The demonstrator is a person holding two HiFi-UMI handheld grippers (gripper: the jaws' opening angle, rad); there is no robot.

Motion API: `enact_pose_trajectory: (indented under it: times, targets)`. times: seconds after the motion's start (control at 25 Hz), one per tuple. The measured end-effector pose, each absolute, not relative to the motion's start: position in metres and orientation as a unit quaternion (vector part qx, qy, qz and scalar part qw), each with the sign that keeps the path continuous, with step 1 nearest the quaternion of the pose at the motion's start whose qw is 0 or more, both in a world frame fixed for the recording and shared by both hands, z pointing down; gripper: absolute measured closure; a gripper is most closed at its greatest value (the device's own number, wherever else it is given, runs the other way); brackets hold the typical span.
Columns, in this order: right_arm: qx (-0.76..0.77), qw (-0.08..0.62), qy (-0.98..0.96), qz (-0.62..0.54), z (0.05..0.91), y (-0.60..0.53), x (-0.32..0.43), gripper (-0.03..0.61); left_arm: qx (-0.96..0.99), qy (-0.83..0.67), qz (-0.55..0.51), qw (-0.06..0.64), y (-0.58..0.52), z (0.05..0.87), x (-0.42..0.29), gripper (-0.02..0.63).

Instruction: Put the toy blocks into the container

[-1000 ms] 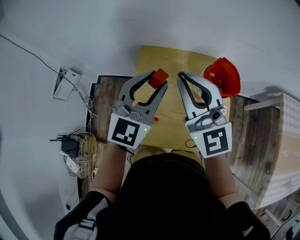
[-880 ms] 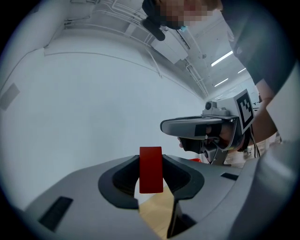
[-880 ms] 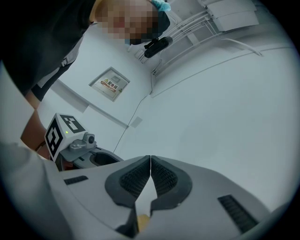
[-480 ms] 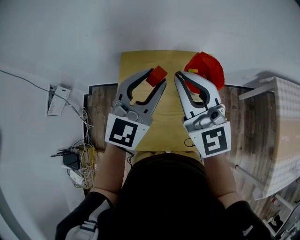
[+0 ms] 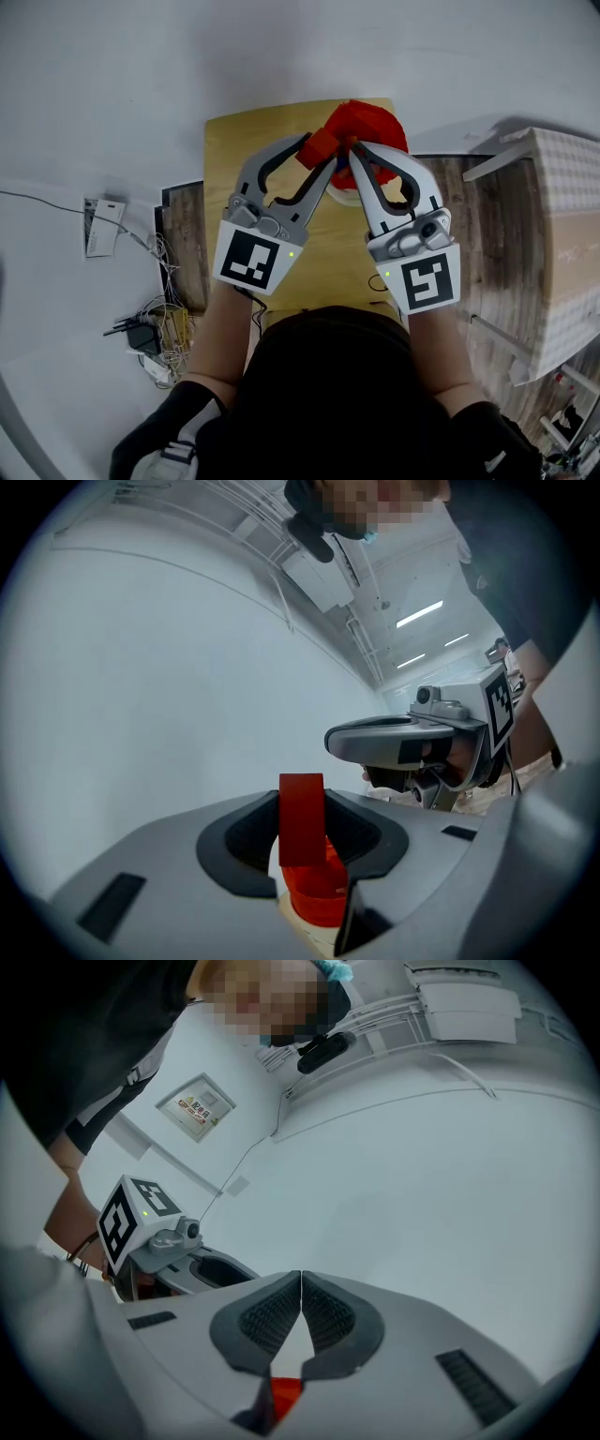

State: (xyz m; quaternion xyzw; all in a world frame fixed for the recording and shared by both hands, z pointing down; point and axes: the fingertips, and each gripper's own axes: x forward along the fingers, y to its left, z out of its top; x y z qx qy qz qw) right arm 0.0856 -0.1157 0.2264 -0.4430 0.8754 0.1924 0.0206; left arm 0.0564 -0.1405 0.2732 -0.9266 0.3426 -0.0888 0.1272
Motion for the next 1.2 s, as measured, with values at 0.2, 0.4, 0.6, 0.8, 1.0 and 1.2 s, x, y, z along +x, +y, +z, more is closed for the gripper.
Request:
enact_pose_trajectory:
  times: [0.2, 0.4, 0.6, 0.8, 1.0, 1.2]
  targets:
    - [-0.450, 0.025, 0.873, 0.188, 0.230, -0.121, 0.112, 0.551, -0.925, 0.344, -0.101, 0.126, -0.150, 0.283, 0.079, 0.460]
    - [-0.449, 0.030, 0.876, 0.175, 0.238, -0.126, 0.133, 0.551, -0.919, 0.356, -0.119, 0.124, -0.156, 0.296, 0.093, 0.460]
    - [-0.452, 0.035, 0.875, 0.168, 0.241, -0.128, 0.143, 0.551, -0.918, 0.353, -0.137, 0.119, -0.155, 0.309, 0.102, 0.460]
    - [-0.451, 0.035, 0.876, 0.165, 0.242, -0.128, 0.146, 0.551, -0.919, 0.338, -0.174, 0.108, -0.158, 0.330, 0.108, 0.459]
    - [-0.447, 0.035, 0.880, 0.159, 0.246, -0.128, 0.150, 0.551, -0.918, 0.337, -0.184, 0.105, -0.160, 0.343, 0.111, 0.439]
    - [-0.451, 0.035, 0.878, 0.159, 0.245, -0.129, 0.152, 0.551, -0.916, 0.337, -0.194, 0.100, -0.160, 0.341, 0.108, 0.439]
